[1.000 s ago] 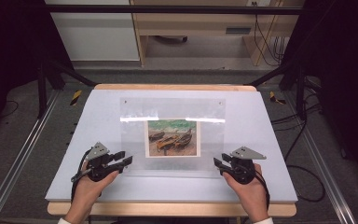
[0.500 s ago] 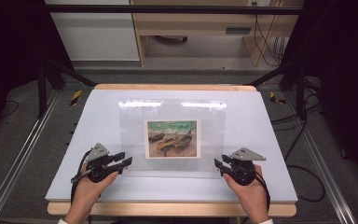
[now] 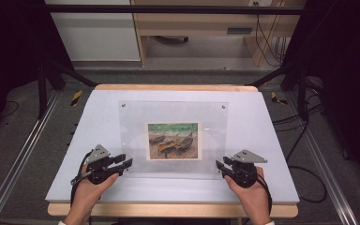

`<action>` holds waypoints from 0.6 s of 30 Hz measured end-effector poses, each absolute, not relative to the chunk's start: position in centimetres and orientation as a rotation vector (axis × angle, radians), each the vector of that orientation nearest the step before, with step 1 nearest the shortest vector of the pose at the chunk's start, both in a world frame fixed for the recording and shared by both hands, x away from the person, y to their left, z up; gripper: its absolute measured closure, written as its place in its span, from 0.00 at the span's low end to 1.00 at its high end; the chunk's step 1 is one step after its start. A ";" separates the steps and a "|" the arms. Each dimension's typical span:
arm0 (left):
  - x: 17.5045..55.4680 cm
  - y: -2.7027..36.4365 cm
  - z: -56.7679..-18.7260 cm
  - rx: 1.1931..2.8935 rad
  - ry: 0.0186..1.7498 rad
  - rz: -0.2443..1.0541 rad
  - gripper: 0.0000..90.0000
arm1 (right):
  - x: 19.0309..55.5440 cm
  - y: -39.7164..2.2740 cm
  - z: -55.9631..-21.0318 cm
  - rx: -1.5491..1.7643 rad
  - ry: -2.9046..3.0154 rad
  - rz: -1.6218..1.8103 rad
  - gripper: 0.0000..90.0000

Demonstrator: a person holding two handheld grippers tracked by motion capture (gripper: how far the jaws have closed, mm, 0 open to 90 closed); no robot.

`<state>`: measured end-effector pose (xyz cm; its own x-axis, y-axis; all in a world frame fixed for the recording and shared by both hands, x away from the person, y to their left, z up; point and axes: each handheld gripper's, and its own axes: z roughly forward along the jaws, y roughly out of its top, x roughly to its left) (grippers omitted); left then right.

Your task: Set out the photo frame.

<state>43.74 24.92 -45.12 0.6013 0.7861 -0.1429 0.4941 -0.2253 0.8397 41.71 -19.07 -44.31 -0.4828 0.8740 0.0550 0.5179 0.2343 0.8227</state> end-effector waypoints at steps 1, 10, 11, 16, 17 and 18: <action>43.7 24.9 -45.1 1.888 1.028 0.390 0.66 | 41.7 -19.1 -44.3 1.270 2.096 1.142 0.73; 43.6 24.9 -45.1 1.894 1.027 0.392 0.67 | 41.5 -19.0 -44.4 1.277 2.094 1.135 0.73; 43.6 24.9 -45.1 1.895 1.027 0.392 0.67 | 41.5 -19.0 -44.4 1.273 2.095 1.133 0.73; 43.5 24.9 -45.1 1.902 1.025 0.393 0.68 | 41.4 -19.0 -44.4 1.268 2.098 1.127 0.74; 43.5 24.9 -45.1 1.902 1.026 0.394 0.68 | 41.4 -19.0 -44.4 1.268 2.098 1.127 0.74; 43.5 24.9 -45.1 1.902 1.026 0.394 0.68 | 41.3 -19.0 -44.4 1.267 2.099 1.126 0.74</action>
<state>43.46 24.90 -45.11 0.6030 0.7867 -0.1322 0.4962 -0.2401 0.8343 41.35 -19.03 -44.38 -0.4832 0.8746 0.0392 0.5162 0.2485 0.8197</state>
